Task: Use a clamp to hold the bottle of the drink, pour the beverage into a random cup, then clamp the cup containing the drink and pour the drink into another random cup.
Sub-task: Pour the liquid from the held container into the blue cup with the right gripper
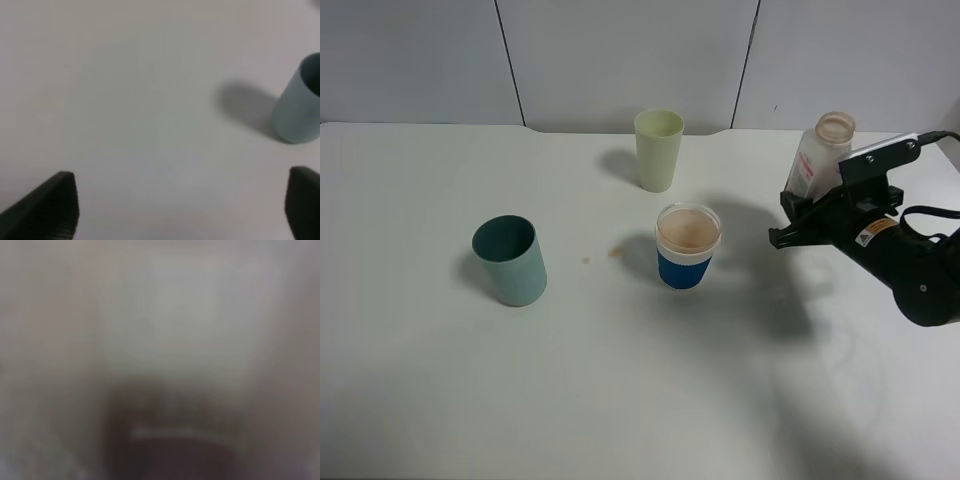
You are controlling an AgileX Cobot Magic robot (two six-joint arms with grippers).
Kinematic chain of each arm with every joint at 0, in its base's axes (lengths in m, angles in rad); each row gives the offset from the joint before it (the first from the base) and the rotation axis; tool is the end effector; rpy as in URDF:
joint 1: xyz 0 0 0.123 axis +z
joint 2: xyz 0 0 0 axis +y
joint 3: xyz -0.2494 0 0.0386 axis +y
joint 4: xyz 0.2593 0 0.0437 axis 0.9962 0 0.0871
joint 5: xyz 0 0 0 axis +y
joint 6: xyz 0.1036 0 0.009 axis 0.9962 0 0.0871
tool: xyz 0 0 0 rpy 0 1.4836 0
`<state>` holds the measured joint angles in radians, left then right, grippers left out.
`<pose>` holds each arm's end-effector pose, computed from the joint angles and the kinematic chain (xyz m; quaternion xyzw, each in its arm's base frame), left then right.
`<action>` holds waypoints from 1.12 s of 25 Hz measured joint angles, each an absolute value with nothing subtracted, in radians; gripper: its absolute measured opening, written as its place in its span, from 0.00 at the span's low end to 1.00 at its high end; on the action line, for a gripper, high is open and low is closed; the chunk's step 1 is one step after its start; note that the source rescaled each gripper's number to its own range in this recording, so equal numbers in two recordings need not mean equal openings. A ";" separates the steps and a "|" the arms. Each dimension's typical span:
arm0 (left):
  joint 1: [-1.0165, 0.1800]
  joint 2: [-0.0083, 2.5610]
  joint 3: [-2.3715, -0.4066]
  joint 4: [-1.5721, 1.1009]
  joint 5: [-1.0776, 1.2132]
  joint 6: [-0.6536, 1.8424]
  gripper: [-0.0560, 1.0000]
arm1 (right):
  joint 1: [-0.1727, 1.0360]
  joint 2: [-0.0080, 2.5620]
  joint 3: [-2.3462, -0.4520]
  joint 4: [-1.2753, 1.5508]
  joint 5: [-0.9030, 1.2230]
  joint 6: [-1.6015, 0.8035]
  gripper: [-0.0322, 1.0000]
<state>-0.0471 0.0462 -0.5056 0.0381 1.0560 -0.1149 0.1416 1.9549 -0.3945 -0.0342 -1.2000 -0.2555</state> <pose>0.0565 0.0008 0.2765 -0.0295 0.8618 -0.0220 0.5059 0.2725 0.0422 0.0528 -0.1714 0.7782 -0.0254 0.6037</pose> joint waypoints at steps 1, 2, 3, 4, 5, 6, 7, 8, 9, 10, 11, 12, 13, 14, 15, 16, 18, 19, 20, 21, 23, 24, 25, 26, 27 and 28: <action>-0.047 0.046 -0.506 0.038 1.056 -0.115 0.53 | 0.142 1.934 -0.394 -0.034 -1.201 -0.251 0.05; -0.047 0.046 -0.506 0.038 1.056 -0.115 0.53 | 0.142 1.917 -0.394 -0.034 -1.201 -0.244 0.05; -0.047 0.046 -0.506 0.038 1.056 -0.115 0.53 | 0.142 1.899 -0.394 -0.034 -1.201 -0.236 0.05; -0.047 0.046 -0.506 0.038 1.056 -0.115 0.53 | 0.142 1.881 -0.394 -0.033 -1.202 -0.228 0.05; -0.047 0.046 -0.506 0.038 1.056 -0.115 0.53 | 0.142 1.864 -0.394 -0.033 -1.202 -0.221 0.05; -0.047 0.046 -0.506 0.038 1.056 -0.115 0.53 | 0.142 1.851 -0.394 -0.033 -1.202 -0.213 0.05; -0.047 0.046 -0.506 0.038 1.056 -0.115 0.53 | 0.142 1.835 -0.394 -0.033 -1.202 -0.211 0.05; -0.047 0.046 -0.506 0.038 1.056 -0.115 0.53 | 0.142 1.820 -0.394 -0.033 -1.202 -0.211 0.05; -0.047 0.046 -0.506 0.038 1.056 -0.115 0.53 | 0.142 1.807 -0.394 -0.033 -1.201 -0.210 0.05; -0.047 0.046 -0.506 0.038 1.056 -0.115 0.53 | 0.142 1.790 -0.394 -0.033 -1.192 -0.210 0.05; -0.047 0.046 -0.506 0.038 1.056 -0.115 0.53 | 0.142 1.775 -0.393 -0.033 -1.176 -0.209 0.05; -0.047 0.046 -0.506 0.038 1.056 -0.115 0.53 | 0.142 1.758 -0.393 -0.033 -1.156 -0.207 0.05; -0.047 0.046 -0.506 0.038 1.056 -0.115 0.53 | 0.142 1.743 -0.393 -0.036 -1.135 -0.207 0.05; -0.047 0.046 -0.506 0.038 1.056 -0.115 0.53 | 0.142 1.725 -0.392 -0.039 -1.107 -0.207 0.05; -0.047 0.046 -0.506 0.038 1.056 -0.115 0.53 | 0.142 1.705 -0.392 -0.044 -1.079 -0.207 0.05; -0.047 0.046 -0.506 0.038 1.056 -0.115 0.53 | 0.142 1.685 -0.392 -0.046 -1.052 -0.207 0.05; -0.047 0.046 -0.506 0.038 1.056 -0.115 0.53 | 0.142 1.647 -0.392 -0.052 -0.982 -0.207 0.05; -0.047 0.046 -0.506 0.038 1.056 -0.115 0.53 | 0.142 1.628 -0.391 -0.052 -0.944 -0.207 0.05; -0.047 0.046 -0.506 0.038 1.056 -0.115 0.53 | 0.142 1.612 -0.391 -0.052 -0.914 -0.207 0.05; -0.047 0.046 -0.506 0.038 1.056 -0.115 0.53 | 0.142 1.595 -0.391 -0.052 -0.880 -0.207 0.05; -0.047 0.046 -0.506 0.038 1.056 -0.115 0.53 | 0.142 1.561 -0.391 -0.056 -0.824 -0.206 0.05; -0.047 0.046 -0.506 0.038 1.056 -0.115 0.53 | 0.142 1.548 -0.390 -0.060 -0.800 -0.203 0.05; -0.047 0.046 -0.506 0.038 1.056 -0.115 0.53 | 0.142 1.532 -0.390 -0.065 -0.778 -0.200 0.05; -0.047 0.046 -0.506 0.038 1.056 -0.115 0.53 | 0.142 1.518 -0.390 -0.073 -0.758 -0.195 0.05; -0.047 0.046 -0.506 0.038 1.056 -0.115 0.53 | 0.146 1.508 -0.390 -0.076 -0.742 -0.189 0.05; -0.047 0.046 -0.506 0.038 1.056 -0.115 0.53 | 0.153 1.495 -0.390 -0.078 -0.721 -0.185 0.05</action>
